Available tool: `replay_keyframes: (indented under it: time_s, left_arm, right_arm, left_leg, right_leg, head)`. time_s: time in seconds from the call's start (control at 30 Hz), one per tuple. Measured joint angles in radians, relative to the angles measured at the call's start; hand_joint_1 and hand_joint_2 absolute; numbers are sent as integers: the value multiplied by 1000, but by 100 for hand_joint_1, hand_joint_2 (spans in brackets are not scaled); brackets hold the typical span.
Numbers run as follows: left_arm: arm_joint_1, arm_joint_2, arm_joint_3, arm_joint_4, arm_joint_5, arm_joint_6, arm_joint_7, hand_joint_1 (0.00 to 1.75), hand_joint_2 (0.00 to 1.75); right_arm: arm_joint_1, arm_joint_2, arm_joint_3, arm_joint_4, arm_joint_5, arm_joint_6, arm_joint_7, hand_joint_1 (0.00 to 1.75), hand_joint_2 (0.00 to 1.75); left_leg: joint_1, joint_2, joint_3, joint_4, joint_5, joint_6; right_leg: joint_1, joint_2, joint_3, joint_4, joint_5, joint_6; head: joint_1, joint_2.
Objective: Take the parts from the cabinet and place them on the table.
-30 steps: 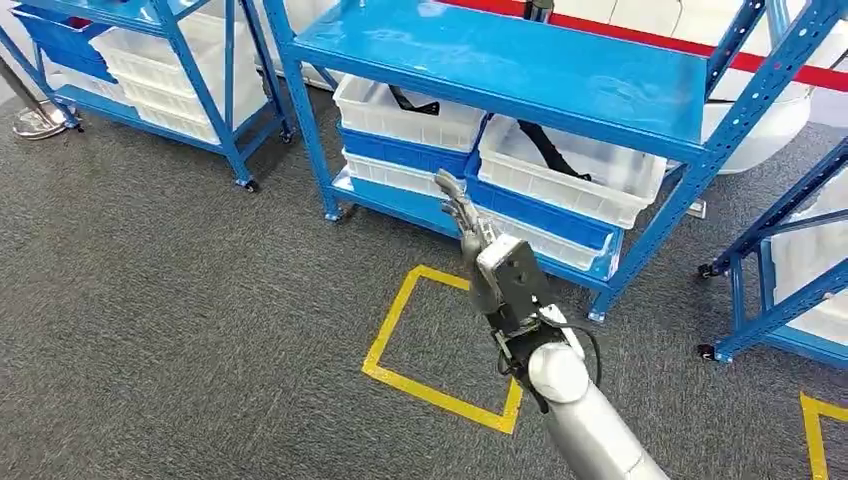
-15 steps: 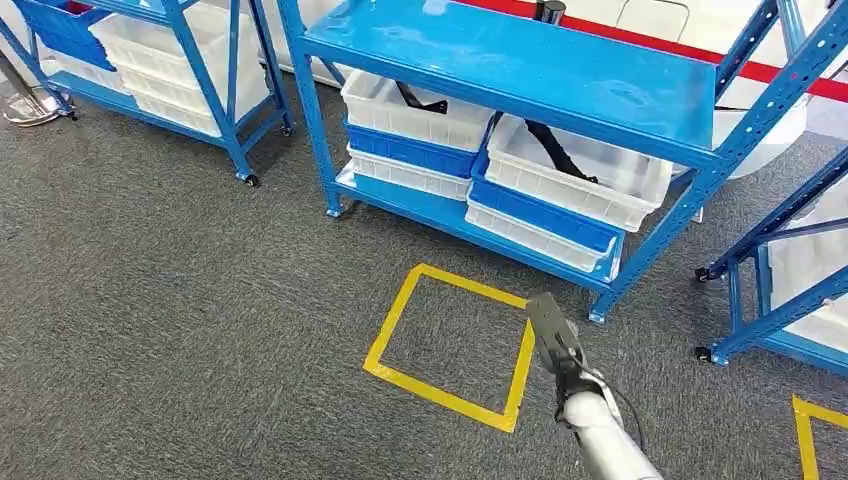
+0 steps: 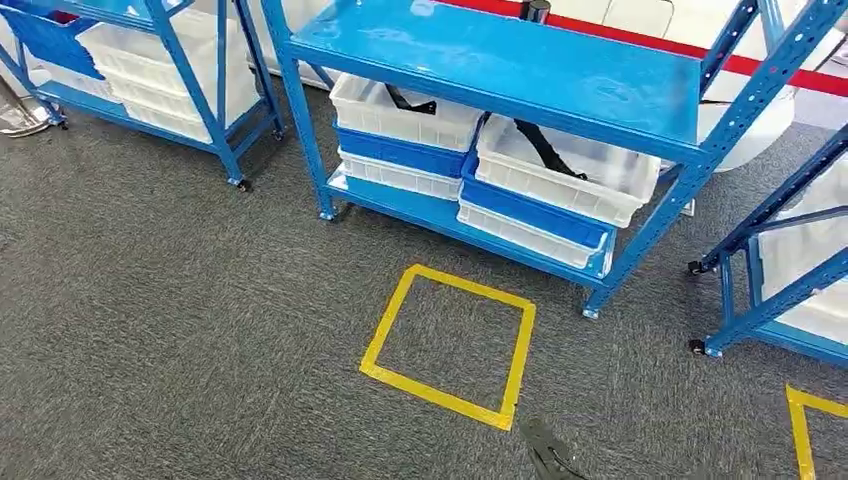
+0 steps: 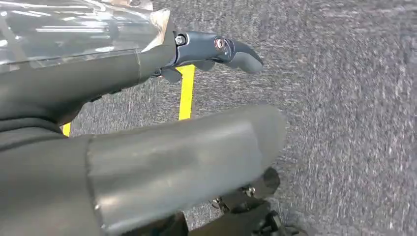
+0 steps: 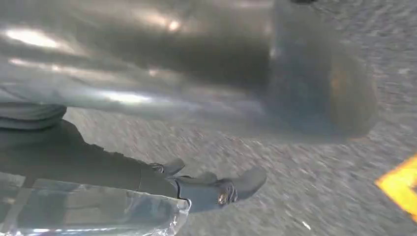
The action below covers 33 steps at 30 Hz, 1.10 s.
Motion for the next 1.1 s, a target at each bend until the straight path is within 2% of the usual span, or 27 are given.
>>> replay_keyframes:
  time_s: [0.03, 0.07, 0.1, 0.13, 0.23, 0.3, 0.33, 0.37, 0.4, 0.43, 0.47, 0.5, 0.53, 0.57, 0.6, 0.67, 0.7, 0.73, 0.77, 0.83, 0.87, 0.9, 0.93, 1.0, 1.03, 1.07, 1.1]
  left_arm:
    - [0, 0, -3, 0, 0, 0, 2, 0, 0]
    - [-1, 0, -6, 0, 0, 0, 5, 0, 0]
    - [-2, -1, -8, 0, -1, 0, 5, 0, 0]
    - [-3, -1, -10, 0, -2, 0, 5, 0, 0]
    - [-3, -1, -10, 0, -2, 0, 5, 0, 0]
    - [-3, -1, -10, 0, -2, 0, 5, 0, 0]
    - [-4, -1, -11, 0, -2, -1, 5, 0, 0]
    - [-6, 7, -11, 0, -2, 0, 6, 0, 0]
    - [-4, 6, -12, 0, -2, -2, 7, 0, 0]
    - [-10, 7, -13, 0, -2, -1, 8, 0, 0]
    - [-13, 6, -15, 0, -1, -2, 8, 0, 0]
    - [-10, 6, -18, 1, 0, -1, 8, 0, 0]
    - [-10, 6, -19, 1, 0, -1, 8, 0, 0]
    - [-10, 6, -20, 1, 0, -1, 8, 0, 0]
    - [-10, 6, -21, 1, 0, 0, 8, 0, 0]
    - [-12, 7, -21, 1, 2, 0, 10, 0, 0]
    - [-14, 9, -21, 1, 5, 3, 11, 0, 0]
    - [-15, 8, -23, 1, 6, 6, 13, 0, 0]
    - [-16, 8, -26, 1, 6, 10, 14, 0, 0]
    - [-15, 8, -26, 1, 8, 11, 14, 0, 0]
    - [-15, 9, -26, 1, 8, 11, 14, 0, 0]
    - [-15, 10, -26, 1, 8, 12, 14, 0, 0]
    - [-14, 11, -26, 1, 8, 12, 14, 0, 0]
    - [-10, 11, -27, 1, 9, 11, 14, 0, 0]
    - [-9, 11, -27, 1, 9, 11, 14, 0, 0]
    - [-9, 11, -27, 1, 9, 11, 14, 0, 0]
    - [-10, 11, -28, 1, 10, 11, 14, 0, 0]
  right_arm:
    - [2, 2, 0, 5, 2, 0, 5, 0, 0]
    - [2, 4, 0, 11, 4, 0, 8, 0, 0]
    - [2, 5, 0, 13, 6, 0, 12, 0, 0]
    - [1, 6, 0, 13, 6, 0, 12, 0, 0]
    - [1, 6, 0, 13, 6, 0, 12, 0, 0]
    - [0, 6, 0, 14, 6, 0, 12, 0, 0]
    - [-1, 7, 0, 14, 7, 0, 12, 0, 0]
    - [-7, 19, 0, 15, 8, 0, 12, 0, 0]
    - [-14, 17, -2, 16, 9, -1, 14, 0, 0]
    - [-12, 24, -3, 22, 9, 0, 14, 0, 0]
    - [-16, 27, -3, 27, 12, 0, 15, 0, 0]
    - [-18, 28, -3, 27, 12, 0, 15, 0, 0]
    - [-17, 29, -3, 27, 13, 0, 15, 0, 0]
    - [-17, 29, -3, 27, 14, 1, 15, 0, 0]
    - [-17, 30, -3, 28, 15, 0, 15, 0, 0]
    - [-16, 31, -3, 28, 16, -3, 10, 0, 0]
    - [-15, 33, -3, 28, 18, -4, 6, 0, 0]
    - [-15, 32, -3, 28, 19, -4, 2, 0, 0]
    - [-14, 32, -3, 28, 20, -3, -4, 0, 0]
    - [-10, 32, -3, 31, 21, 0, -12, 0, 0]
    - [-9, 32, -2, 32, 23, 0, -18, 0, 0]
    - [-6, 34, -2, 33, 27, 0, -25, 0, 0]
    - [-8, 33, -1, 34, 31, -2, -29, 0, 0]
    - [-10, 32, -1, 34, 32, -3, -32, 0, 0]
    - [-9, 32, -1, 34, 32, -3, -33, 0, 0]
    - [-6, 32, -1, 35, 33, -3, -34, 0, 0]
    - [-5, 32, -1, 35, 36, -4, -35, 0, 0]
  left_leg:
    - [3, 7, 1, 0, -1, -5]
    - [11, 16, 3, 2, -4, -16]
    - [18, 23, 5, 5, -8, -25]
    - [25, 29, 6, 12, -14, -34]
    - [25, 29, 6, 12, -14, -34]
    - [26, 30, 6, 14, -15, -36]
    - [26, 32, 6, 20, -19, -41]
    - [15, 39, 5, 31, -29, -57]
    - [17, 47, 6, 40, -41, -69]
    - [17, 63, 21, 29, -42, -73]
    - [26, -33, -44, 202, -162, -79]
    - [23, -42, -103, 316, -212, -73]
    - [21, -43, -128, 352, -215, -67]
    - [18, -44, -130, 339, -190, -57]
    - [13, -46, -111, 284, -144, -46]
    - [3, -56, -37, 117, -50, -22]
    - [-3, -70, -18, 77, -55, -15]
    - [-5, -63, -20, 67, -51, -22]
    - [-9, -61, -20, 68, -51, -25]
    - [-15, -60, -23, 65, -46, -18]
    - [-4, -56, -13, 51, -34, -10]
    - [-6, -53, -8, 44, -29, -7]
    - [-6, -49, -9, 43, -25, 0]
    - [-9, -37, -11, 43, -25, 0]
    - [-9, -32, -12, 43, -25, 0]
    - [-9, -29, -12, 43, -26, 0]
    - [-9, -27, -12, 43, -26, -1]
  right_leg:
    - [-5, -1, -1, 1, 5, 8]
    - [-14, -6, 34, -63, 34, 29]
    - [-21, -16, 78, -141, 63, 46]
    - [-27, -34, 124, -223, 91, 62]
    - [-27, -34, 124, -223, 91, 62]
    - [-29, -39, 135, -241, 97, 65]
    - [-32, -53, 152, -270, 106, 71]
    - [-31, -94, 162, -284, 98, 72]
    - [-27, -79, 160, -284, 100, 52]
    - [-26, -57, 154, -272, 92, 27]
    - [-24, -6, 154, -272, 93, -7]
    - [-16, 14, 151, -272, 95, -12]
    - [-10, 28, 151, -272, 96, -15]
    - [-6, 40, 151, -272, 96, -16]
    - [-2, 48, 153, -272, 96, -16]
    - [1, 62, 158, -272, 96, -16]
    - [2, 65, 158, -271, 96, -15]
    - [13, 68, 155, -270, 96, -14]
    - [10, 67, 153, -273, 98, -11]
    - [5, 68, 153, -281, 103, 3]
    - [8, 62, 147, -275, 100, 6]
    - [8, 28, 137, -255, 86, 6]
    - [7, 9, 113, -200, 53, 2]
    - [7, 2, 40, -41, -14, -1]
    - [7, 1, 10, 27, -33, 3]
    - [6, 0, 4, 40, -31, 11]
    - [5, -2, 28, -2, -11, 22]
  head:
    - [0, 0]
    - [0, 0]
    - [0, 0]
    - [0, 0]
    - [0, 0]
    - [0, 0]
    - [1, 0]
    - [4, 0]
    - [9, 0]
    - [-5, 0]
    - [-10, 0]
    - [-10, 0]
    - [-10, 0]
    - [-10, 0]
    - [-10, 0]
    - [-10, 0]
    - [-9, 0]
    - [-10, 0]
    - [-8, 0]
    - [-9, 0]
    - [-9, 0]
    - [-8, 0]
    - [-3, 0]
    - [-3, 0]
    - [-3, 0]
    - [-3, 0]
    - [-2, 0]
